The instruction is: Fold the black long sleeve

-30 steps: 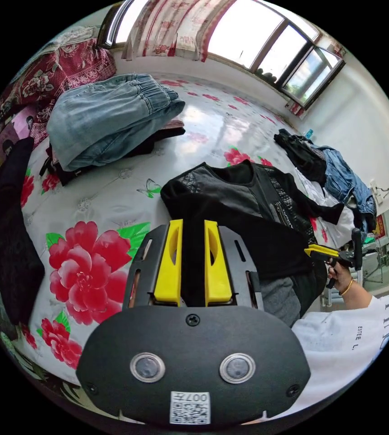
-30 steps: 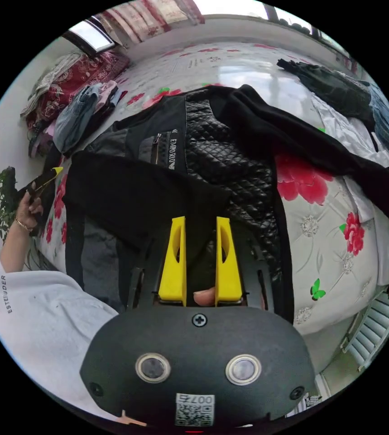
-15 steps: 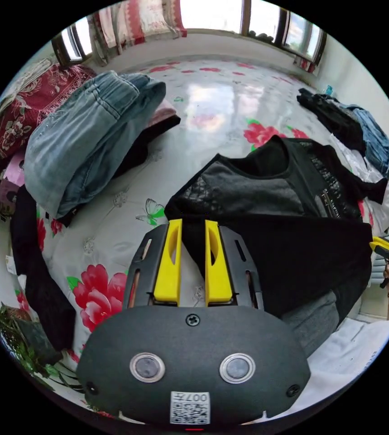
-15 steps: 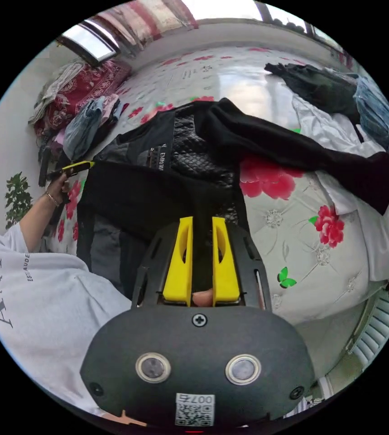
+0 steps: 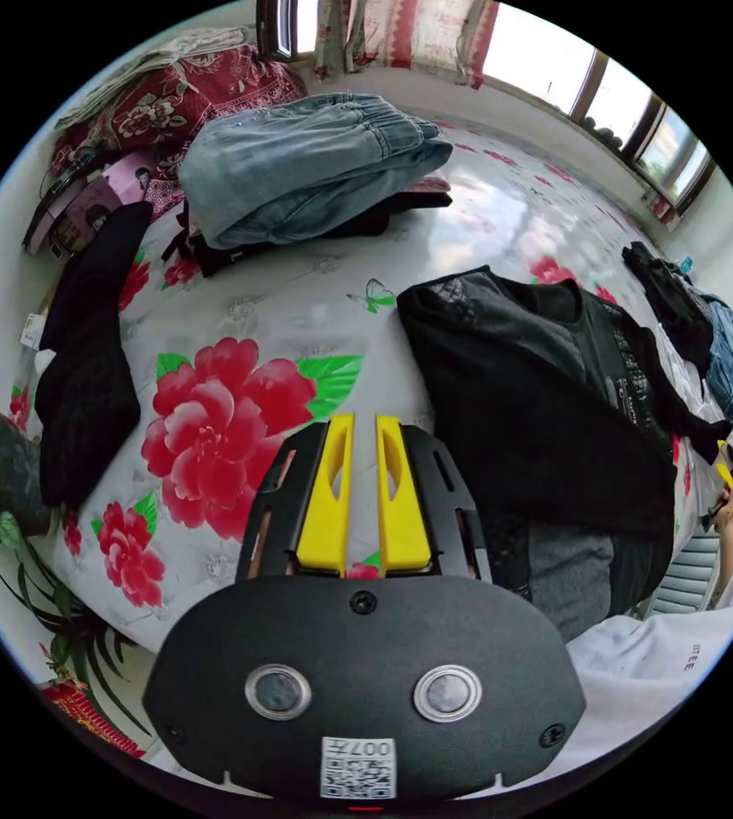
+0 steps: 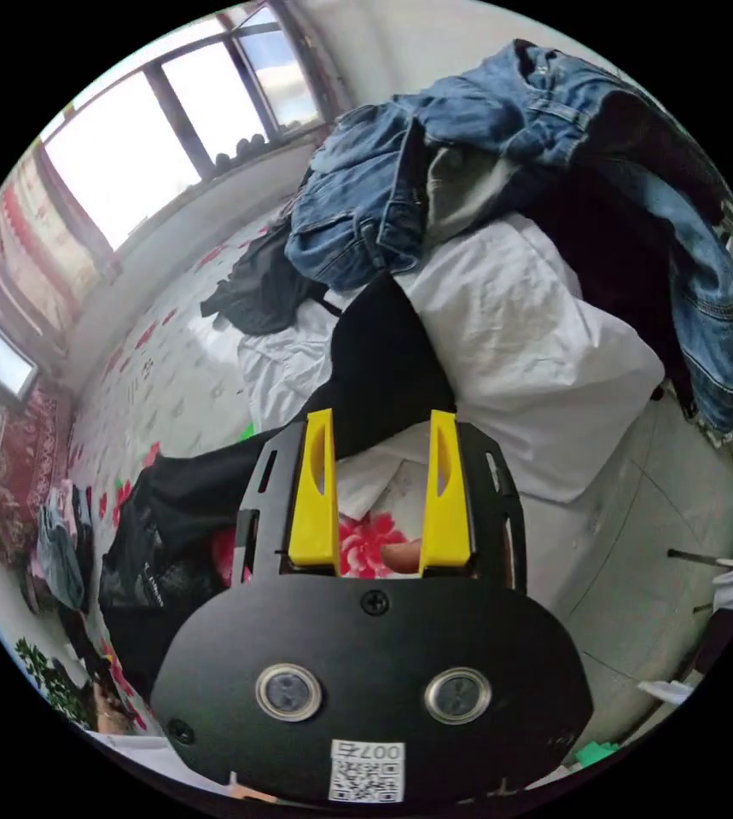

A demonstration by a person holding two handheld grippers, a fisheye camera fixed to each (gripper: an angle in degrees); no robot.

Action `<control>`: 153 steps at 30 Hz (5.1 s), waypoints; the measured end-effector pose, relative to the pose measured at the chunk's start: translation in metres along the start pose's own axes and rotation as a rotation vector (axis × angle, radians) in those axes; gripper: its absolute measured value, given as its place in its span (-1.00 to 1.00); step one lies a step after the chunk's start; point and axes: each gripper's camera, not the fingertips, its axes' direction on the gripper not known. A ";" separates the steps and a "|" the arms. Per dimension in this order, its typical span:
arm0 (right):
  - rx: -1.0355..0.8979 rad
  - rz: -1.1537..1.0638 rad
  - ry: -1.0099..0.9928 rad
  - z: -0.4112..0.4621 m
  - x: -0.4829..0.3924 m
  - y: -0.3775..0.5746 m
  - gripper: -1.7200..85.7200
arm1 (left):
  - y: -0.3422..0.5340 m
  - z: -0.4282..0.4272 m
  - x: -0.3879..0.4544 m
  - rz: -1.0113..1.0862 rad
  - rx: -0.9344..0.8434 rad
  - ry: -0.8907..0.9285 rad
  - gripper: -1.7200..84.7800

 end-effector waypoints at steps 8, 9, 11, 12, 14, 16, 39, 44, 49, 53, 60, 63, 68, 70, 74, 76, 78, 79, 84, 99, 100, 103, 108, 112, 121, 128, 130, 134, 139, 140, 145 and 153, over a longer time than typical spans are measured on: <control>-0.029 0.154 -0.159 -0.001 0.070 -0.041 -0.90 | 0.024 -0.006 -0.003 -0.075 -0.061 0.039 -0.88; -0.023 0.133 -0.169 -0.006 0.069 -0.042 -0.90 | 0.023 -0.006 -0.002 -0.074 -0.057 0.045 -0.89; -0.019 0.076 -0.149 -0.023 0.066 -0.044 -0.90 | 0.016 -0.006 0.001 -0.076 -0.044 0.082 -0.90; -0.019 0.076 -0.134 -0.026 0.066 -0.044 -0.89 | 0.014 -0.006 0.001 -0.076 -0.042 0.094 -0.90; -0.007 0.116 -0.084 -0.036 0.072 -0.038 -0.85 | 0.008 -0.004 0.004 -0.072 -0.035 0.119 -0.91; -0.021 0.112 -0.085 -0.034 0.076 -0.031 -0.82 | 0.005 -0.003 0.006 -0.059 -0.031 0.124 -0.91; 0.174 -0.983 -1.080 -0.335 -0.294 0.177 -0.94 | 0.021 -0.031 -0.023 -0.067 0.086 0.204 -0.95; -0.148 -1.328 -1.178 -0.313 -0.413 0.413 -0.92 | 0.052 -0.040 -0.050 -0.069 0.124 0.217 -0.94; -0.582 -1.457 -0.943 -0.207 -0.452 0.600 -0.88 | 0.088 -0.031 -0.084 -0.124 0.102 0.232 -0.93; -0.803 -1.418 -0.829 -0.158 -0.444 0.660 -0.84 | 0.120 -0.019 -0.103 -0.138 0.051 0.260 -0.88; -0.608 -1.140 -0.593 -0.135 -0.356 0.594 -0.81 | 0.167 -0.018 -0.108 -0.083 -0.008 0.246 -0.83; -0.600 -1.052 -0.514 -0.118 -0.317 0.563 -0.80 | 0.161 -0.033 -0.088 -0.011 0.070 0.244 -0.82; -0.558 -0.956 -0.479 -0.092 -0.281 0.528 -0.79 | 0.103 -0.032 -0.006 0.203 0.181 0.303 -0.82; -0.561 -0.914 -0.495 -0.083 -0.269 0.523 -0.79 | 0.086 -0.007 0.020 0.259 0.098 0.280 -0.82; -0.567 -0.899 -0.478 -0.069 -0.240 0.519 -0.79 | 0.090 0.019 0.042 0.315 -0.049 0.259 -0.93; -0.563 -0.904 -0.446 -0.066 -0.223 0.517 -0.78 | 0.106 0.015 0.043 0.355 -0.095 0.307 -0.96; -0.568 -0.888 -0.416 -0.060 -0.201 0.513 -0.78 | 0.127 0.003 0.038 0.348 -0.071 0.270 -0.97; -0.578 -0.869 -0.396 -0.055 -0.185 0.509 -0.78 | 0.141 -0.003 0.030 0.318 -0.062 0.230 -0.98; -0.637 -0.802 -0.314 -0.035 -0.127 0.493 -0.76 | 0.185 -0.014 -0.014 0.071 -0.078 0.311 -0.96; -0.624 -1.224 -0.501 -0.008 -0.226 0.520 -0.77 | 0.126 -0.002 0.097 0.384 0.096 0.157 -0.80; -0.648 -1.223 -0.502 -0.002 -0.225 0.522 -0.76 | 0.114 0.019 0.105 0.393 0.005 0.157 -0.78; -0.653 -1.216 -0.470 0.002 -0.198 0.520 -0.76 | 0.107 0.025 0.105 0.362 -0.029 0.185 -0.81; -0.625 -1.065 -0.377 0.005 -0.119 0.487 -0.76 | 0.144 0.003 0.105 0.401 -0.035 0.309 -0.91; -0.688 -0.945 -0.307 0.017 -0.051 0.463 -0.74 | 0.181 -0.020 0.066 0.142 0.000 0.176 -0.84; -0.950 -0.926 -0.249 0.092 0.004 0.453 -0.74 | 0.217 0.032 0.000 -0.083 -0.203 0.270 -0.66; -1.212 -1.154 -0.322 0.117 -0.020 0.431 -0.91 | 0.160 0.056 0.050 0.302 -0.396 0.232 -0.93; -1.216 -1.139 -0.438 0.106 -0.018 0.407 -0.93 | 0.154 0.037 0.047 0.381 -0.399 0.360 -0.96; -1.143 -0.985 -0.724 0.086 -0.012 0.330 -0.95 | 0.122 -0.023 0.013 0.379 -0.275 0.646 -0.97; -0.921 -0.797 -1.040 0.068 -0.033 0.219 -0.94 | 0.047 -0.068 -0.056 0.210 0.041 0.925 -0.97; -0.862 -0.763 -1.099 0.066 -0.046 0.188 -0.93 | 0.022 -0.071 -0.071 0.151 0.107 0.972 -0.97; -0.533 -0.579 -1.148 0.072 -0.119 0.090 -0.81 | -0.069 -0.050 -0.102 -0.374 0.222 0.836 -0.91; -0.554 -0.583 -0.775 0.150 -0.098 0.144 -0.71 | -0.070 -0.036 -0.057 -0.365 0.173 0.483 -0.79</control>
